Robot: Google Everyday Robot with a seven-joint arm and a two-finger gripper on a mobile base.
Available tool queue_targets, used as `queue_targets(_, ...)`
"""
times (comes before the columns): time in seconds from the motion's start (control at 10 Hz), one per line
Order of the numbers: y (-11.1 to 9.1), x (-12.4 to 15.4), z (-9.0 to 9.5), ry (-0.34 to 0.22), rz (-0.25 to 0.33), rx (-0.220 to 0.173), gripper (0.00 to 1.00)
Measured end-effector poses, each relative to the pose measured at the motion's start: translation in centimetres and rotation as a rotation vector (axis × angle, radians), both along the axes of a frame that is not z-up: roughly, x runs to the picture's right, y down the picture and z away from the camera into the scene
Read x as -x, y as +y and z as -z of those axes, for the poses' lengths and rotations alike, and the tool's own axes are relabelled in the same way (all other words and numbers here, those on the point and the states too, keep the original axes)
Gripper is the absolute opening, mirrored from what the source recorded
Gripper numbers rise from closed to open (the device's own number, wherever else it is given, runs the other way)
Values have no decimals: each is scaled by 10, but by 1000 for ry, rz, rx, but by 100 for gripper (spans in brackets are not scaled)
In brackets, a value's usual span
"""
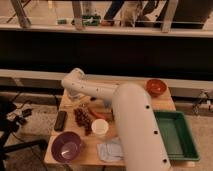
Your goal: Place fork in purple bowl
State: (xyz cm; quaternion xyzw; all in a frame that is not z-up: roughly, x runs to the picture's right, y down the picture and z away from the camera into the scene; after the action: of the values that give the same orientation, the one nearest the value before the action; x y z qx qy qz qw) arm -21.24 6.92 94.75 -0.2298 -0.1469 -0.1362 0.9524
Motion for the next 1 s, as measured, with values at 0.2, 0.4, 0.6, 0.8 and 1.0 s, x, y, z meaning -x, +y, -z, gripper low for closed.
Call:
queue_targets(0.2, 1, -1, -1, 0, -5, 7, 80)
queue_targets(0.4, 1, -5, -1, 5, -10, 12, 80)
queue_targets(0.6, 1, -9, -1, 10, -11, 18, 78)
queue_targets(0.8, -1, -10, -2, 11, -14, 19, 60)
queue_targets(1.0, -1, -12, -3, 14, -11, 25, 50)
